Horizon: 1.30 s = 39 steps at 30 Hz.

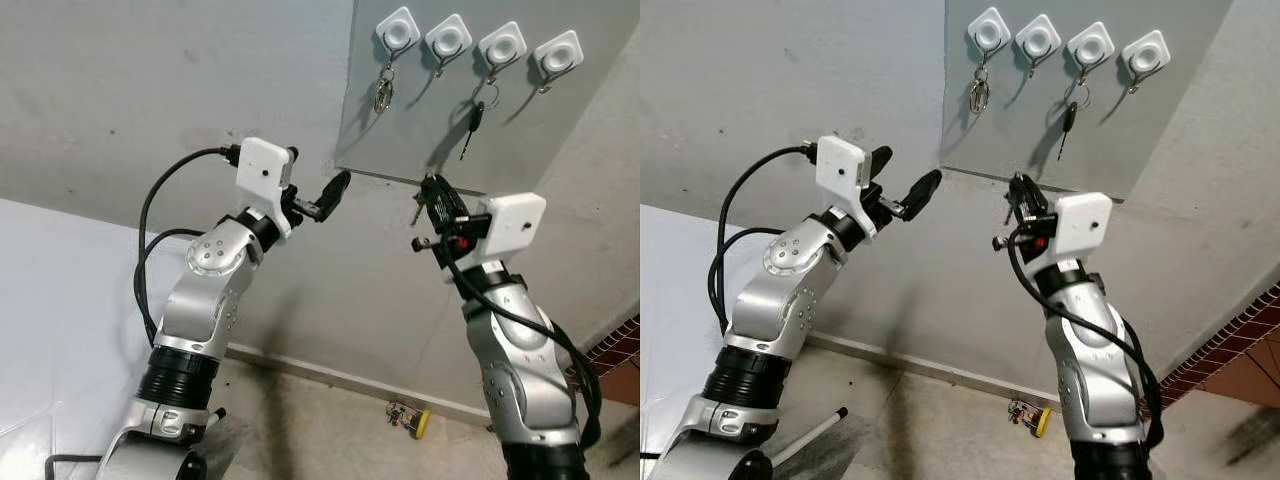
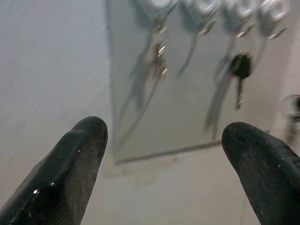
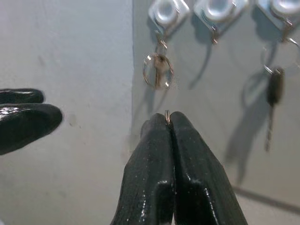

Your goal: Hang keys on a hook

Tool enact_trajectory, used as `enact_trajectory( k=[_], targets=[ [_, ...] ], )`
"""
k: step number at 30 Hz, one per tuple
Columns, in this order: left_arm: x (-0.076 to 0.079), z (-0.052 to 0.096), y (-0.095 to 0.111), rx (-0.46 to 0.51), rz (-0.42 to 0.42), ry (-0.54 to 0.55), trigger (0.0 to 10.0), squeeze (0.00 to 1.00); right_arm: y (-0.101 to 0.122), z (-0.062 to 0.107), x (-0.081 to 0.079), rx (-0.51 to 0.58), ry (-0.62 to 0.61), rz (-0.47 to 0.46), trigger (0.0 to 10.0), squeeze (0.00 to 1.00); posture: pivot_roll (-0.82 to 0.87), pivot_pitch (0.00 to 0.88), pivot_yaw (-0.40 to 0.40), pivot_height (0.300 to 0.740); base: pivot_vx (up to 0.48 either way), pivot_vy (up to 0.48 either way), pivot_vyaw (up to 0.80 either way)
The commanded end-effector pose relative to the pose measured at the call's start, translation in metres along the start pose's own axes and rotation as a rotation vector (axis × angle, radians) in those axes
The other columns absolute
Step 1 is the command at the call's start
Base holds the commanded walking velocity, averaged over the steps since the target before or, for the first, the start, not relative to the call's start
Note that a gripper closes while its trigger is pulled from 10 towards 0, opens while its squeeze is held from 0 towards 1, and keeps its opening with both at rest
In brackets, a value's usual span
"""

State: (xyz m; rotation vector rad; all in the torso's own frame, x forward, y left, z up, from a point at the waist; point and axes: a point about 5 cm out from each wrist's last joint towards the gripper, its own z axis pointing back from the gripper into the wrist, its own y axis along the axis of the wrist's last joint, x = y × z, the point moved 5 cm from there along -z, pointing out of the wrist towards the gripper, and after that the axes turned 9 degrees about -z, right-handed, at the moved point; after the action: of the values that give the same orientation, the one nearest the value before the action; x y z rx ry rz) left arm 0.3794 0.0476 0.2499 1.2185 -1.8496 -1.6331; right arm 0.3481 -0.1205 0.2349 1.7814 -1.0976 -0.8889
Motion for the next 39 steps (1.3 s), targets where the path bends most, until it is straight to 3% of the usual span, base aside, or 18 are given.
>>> enact_trajectory(
  k=[1, 6, 13, 24, 39],
  targets=[
    [0.008, -0.004, 0.011, 0.027, -0.031, -0.052, 10.0, 0.0, 0.007, -0.006, 0.004, 0.028, -0.003, 0.005, 10.0, 0.0, -0.03, 0.063, -0.024, 0.74, 0.0, 0.0, 0.0],
    [0.024, -0.008, 0.021, 0.051, -0.036, -0.134, 10.0, 0.0, 0.017, -0.026, 0.006, 0.066, 0.017, 0.003, 10.0, 0.0, -0.02, 0.077, -0.021, 0.74, 0.0, 0.0, 0.0],
    [0.029, -0.014, 0.032, 0.08, -0.044, -0.17, 10.0, 0.0, 0.029, -0.049, 0.011, 0.108, 0.028, -0.005, 10.0, 0.0, -0.02, 0.087, -0.018, 0.74, 0.0, 0.0, 0.0],
    [0.029, -0.016, 0.036, 0.088, -0.045, -0.182, 10.0, 0.0, 0.042, -0.075, 0.025, 0.161, 0.005, -0.041, 10.0, 0.0, -0.02, 0.102, -0.012, 0.74, 0.0, 0.0, 0.0],
    [0.028, -0.015, 0.037, 0.086, -0.033, -0.165, 10.0, 0.0, 0.054, -0.1, 0.03, 0.204, 0.005, -0.099, 10.0, 0.0, 0.0, 0.117, -0.026, 0.74, 0.0, 0.0, 0.0]
  ],
)
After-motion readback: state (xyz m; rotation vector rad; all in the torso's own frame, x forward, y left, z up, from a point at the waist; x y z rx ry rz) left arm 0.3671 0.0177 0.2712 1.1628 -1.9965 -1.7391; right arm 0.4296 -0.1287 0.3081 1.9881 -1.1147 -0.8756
